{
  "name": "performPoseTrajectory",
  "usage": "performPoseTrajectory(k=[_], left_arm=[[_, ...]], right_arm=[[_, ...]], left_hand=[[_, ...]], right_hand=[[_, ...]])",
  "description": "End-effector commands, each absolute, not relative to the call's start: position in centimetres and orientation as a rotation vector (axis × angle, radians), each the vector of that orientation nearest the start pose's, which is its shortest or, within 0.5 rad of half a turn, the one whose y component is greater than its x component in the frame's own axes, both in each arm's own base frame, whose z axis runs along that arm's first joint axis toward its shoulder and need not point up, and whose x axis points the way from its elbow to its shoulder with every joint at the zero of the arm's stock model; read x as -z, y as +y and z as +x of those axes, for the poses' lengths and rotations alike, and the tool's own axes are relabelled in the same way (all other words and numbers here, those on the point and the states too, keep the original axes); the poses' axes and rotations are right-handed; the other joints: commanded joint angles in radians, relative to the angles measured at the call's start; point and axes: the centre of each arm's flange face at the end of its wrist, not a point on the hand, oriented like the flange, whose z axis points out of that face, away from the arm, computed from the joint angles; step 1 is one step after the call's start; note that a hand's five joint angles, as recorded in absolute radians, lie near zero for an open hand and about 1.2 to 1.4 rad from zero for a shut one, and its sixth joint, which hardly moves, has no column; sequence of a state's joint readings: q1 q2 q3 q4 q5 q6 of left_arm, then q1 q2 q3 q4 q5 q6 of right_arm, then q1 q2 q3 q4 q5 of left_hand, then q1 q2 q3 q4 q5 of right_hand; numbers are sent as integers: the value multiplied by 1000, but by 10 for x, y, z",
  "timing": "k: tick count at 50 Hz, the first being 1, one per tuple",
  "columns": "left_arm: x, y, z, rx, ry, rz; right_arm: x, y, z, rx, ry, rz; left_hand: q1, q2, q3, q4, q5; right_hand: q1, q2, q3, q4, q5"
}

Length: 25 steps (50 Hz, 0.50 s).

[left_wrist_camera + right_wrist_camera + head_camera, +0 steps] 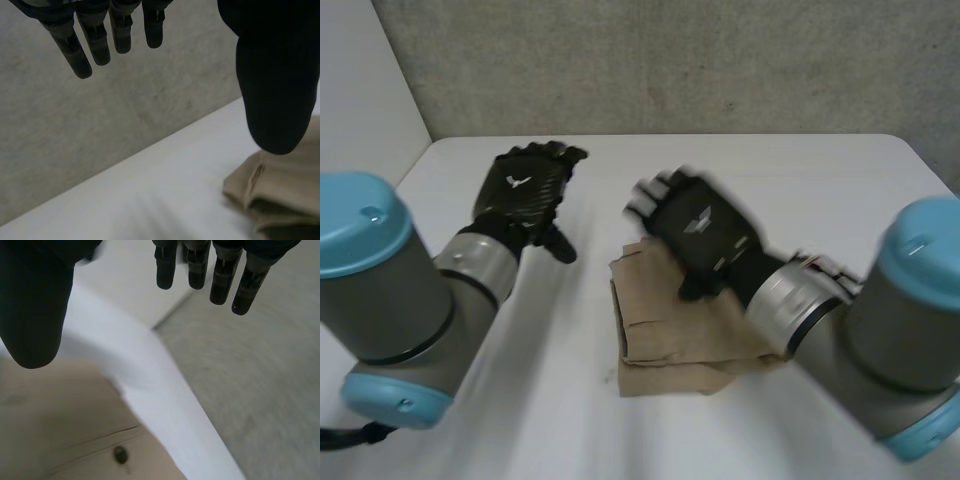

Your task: Fold the shorts.

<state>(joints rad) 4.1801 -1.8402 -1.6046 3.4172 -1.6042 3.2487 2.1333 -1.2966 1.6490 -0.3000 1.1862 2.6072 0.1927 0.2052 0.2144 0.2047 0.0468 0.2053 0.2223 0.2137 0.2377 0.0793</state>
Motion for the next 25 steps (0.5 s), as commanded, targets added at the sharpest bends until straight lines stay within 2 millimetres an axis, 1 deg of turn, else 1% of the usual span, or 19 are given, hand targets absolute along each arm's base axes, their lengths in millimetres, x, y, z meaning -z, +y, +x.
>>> performPoseTrajectory(k=[1, 3, 4, 7, 8, 11, 12, 14, 15, 16, 20, 23, 25], left_arm=[[-227, -226, -346, 2403, 2406, 913], [-219, -222, -356, 2368, 2431, 942], [-211, -219, -365, 2323, 2458, 968], [-196, -214, -376, 2224, 2509, 1004], [-184, -212, -382, 2144, 2548, 1020], [-168, -210, -386, 2024, 2613, 1020], [-158, -211, -386, 1951, 2654, 1006], [-149, -212, -384, 1888, 2685, 987], [-145, -212, -384, 1860, 2699, 977], [-140, -213, -382, 1820, 2707, 963], [-133, -214, -379, 1773, 2707, 956], [-131, -213, -377, 1758, 2709, 961], [-136, -214, -377, 1772, 2705, 958]], right_arm=[[-240, -253, 281, 1768, 1883, -827], [-229, -258, 278, 1721, 1954, -842], [-218, -263, 275, 1679, 2017, -863], [-203, -270, 274, 1623, 2085, -903], [-194, -274, 272, 1589, 2125, -918], [-180, -279, 270, 1537, 2171, -924], [-169, -282, 269, 1503, 2199, -929], [-160, -283, 269, 1472, 2216, -929], [-151, -284, 270, 1441, 2233, -935], [-147, -285, 270, 1430, 2243, -935], [-133, -289, 271, 1409, 2260, -984], [-132, -292, 271, 1444, 2262, -1066], [-134, -292, 270, 1467, 2265, -1108]], left_hand=[[-18, -31, -40, -30, -47], [-18, -31, -40, -30, -47], [-18, -31, -40, -30, -47], [-18, -31, -40, -30, -47], [-18, -31, -40, -30, -47], [-18, -31, -40, -30, -47], [-18, -31, -40, -30, -47], [-18, -31, -40, -30, -47], [-18, -31, -40, -30, -47], [-18, -31, -40, -30, -47], [-18, -31, -40, -30, -47], [-18, -31, -40, -30, -47], [-18, -31, -40, -30, -47]], right_hand=[[-31, -48, -39, -63, -79], [-31, -48, -39, -63, -79], [-31, -48, -39, -63, -79], [-31, -48, -39, -63, -79], [-31, -48, -39, -63, -79], [-31, -48, -39, -63, -79], [-31, -48, -39, -63, -79], [-31, -48, -39, -63, -79], [-31, -48, -39, -63, -79], [-31, -48, -39, -63, -79], [-31, -48, -39, -63, -79], [-31, -48, -39, -63, -79], [-31, -48, -39, -63, -79]])
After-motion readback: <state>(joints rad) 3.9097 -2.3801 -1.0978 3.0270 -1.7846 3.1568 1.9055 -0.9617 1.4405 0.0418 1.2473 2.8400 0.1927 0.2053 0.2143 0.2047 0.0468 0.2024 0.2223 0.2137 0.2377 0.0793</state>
